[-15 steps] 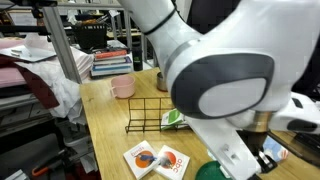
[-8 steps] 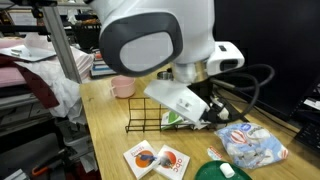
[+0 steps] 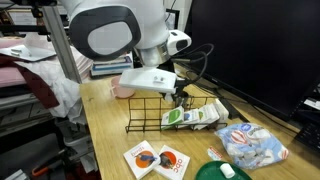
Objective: Pick up one piece of the marshmallow and put it in the pink cup
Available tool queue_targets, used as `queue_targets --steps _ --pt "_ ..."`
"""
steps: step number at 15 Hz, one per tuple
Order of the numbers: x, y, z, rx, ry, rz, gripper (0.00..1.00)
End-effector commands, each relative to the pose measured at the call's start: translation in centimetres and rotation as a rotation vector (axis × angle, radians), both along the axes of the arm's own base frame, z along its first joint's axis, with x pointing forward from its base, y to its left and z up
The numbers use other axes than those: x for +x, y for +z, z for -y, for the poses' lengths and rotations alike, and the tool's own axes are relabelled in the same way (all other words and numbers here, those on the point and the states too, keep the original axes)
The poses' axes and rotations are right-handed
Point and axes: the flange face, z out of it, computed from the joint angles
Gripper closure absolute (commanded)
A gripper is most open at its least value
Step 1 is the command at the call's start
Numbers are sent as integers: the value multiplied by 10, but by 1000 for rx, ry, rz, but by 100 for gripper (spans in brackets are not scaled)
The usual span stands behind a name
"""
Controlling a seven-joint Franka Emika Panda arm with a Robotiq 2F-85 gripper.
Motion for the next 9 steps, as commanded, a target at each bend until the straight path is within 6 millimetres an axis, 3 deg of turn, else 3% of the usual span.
queue_targets --steps 1,8,9 --pt "-4 -5 -2 -6 18 -11 67" --pt "-5 -5 -1 -14 33 -12 67" --pt "-5 -5 -1 -14 33 -12 92"
